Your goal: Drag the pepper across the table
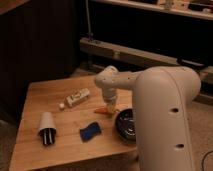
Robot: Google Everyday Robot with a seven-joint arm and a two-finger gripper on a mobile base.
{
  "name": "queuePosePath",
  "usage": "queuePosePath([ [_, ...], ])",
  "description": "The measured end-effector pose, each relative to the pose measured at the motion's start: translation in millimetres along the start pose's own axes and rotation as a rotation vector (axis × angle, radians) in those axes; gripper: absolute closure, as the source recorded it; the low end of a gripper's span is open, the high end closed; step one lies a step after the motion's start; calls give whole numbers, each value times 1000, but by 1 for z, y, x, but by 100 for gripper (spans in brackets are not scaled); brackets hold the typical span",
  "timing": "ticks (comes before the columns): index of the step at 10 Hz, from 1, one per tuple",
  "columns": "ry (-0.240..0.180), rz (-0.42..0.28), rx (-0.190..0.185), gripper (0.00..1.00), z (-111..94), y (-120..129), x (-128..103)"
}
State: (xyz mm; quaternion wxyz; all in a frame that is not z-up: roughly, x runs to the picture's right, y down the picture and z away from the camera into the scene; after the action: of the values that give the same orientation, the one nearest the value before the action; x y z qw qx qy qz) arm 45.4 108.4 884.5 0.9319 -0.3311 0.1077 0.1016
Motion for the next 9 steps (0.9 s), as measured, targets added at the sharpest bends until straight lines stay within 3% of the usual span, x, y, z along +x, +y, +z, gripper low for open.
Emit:
queuePosePath([
  [9,71,126,11,77,4,-34,53],
])
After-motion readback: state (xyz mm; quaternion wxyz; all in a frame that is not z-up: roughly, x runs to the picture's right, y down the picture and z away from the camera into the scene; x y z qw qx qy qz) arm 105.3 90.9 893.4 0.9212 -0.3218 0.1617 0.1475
